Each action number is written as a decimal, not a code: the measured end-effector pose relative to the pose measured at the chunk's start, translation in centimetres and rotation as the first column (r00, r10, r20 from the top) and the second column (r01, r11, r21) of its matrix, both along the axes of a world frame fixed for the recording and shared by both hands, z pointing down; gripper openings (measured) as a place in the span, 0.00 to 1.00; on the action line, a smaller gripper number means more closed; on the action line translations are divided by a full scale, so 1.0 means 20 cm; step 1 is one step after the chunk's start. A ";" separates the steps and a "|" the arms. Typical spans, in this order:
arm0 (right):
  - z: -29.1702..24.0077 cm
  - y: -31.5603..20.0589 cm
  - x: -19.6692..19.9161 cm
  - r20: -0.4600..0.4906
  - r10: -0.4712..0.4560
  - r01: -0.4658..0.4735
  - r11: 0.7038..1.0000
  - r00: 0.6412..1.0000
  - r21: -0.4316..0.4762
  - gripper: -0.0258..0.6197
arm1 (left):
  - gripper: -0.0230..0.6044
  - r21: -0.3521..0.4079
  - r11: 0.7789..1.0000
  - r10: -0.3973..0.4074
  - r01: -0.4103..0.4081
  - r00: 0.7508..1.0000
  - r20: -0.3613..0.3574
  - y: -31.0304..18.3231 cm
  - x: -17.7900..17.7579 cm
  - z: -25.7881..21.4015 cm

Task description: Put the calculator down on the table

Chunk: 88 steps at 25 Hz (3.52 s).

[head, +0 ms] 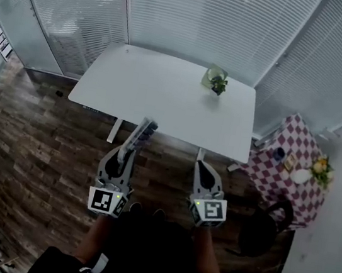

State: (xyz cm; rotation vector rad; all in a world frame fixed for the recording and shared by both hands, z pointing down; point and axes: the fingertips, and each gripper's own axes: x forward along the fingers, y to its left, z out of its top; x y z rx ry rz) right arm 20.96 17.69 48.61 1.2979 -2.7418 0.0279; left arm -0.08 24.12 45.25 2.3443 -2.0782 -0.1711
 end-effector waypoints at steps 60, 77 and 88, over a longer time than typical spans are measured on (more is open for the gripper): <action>0.03 -1.33 -0.59 -0.014 0.207 -0.206 0.978 0.978 0.018 0.05 | 0.20 -0.019 0.995 0.102 -0.102 0.995 -0.018 -1.48 -0.90 0.09; 0.05 -1.53 -0.63 -0.003 0.215 -0.215 0.977 0.977 0.001 0.05 | 0.20 -0.046 0.988 0.148 -0.149 0.988 -0.041 -1.80 -0.91 0.13; 0.08 -1.74 -0.62 0.011 0.143 -0.143 0.989 0.990 -0.023 0.05 | 0.20 -0.074 0.989 0.126 -0.128 0.991 -0.037 -2.00 -0.81 0.15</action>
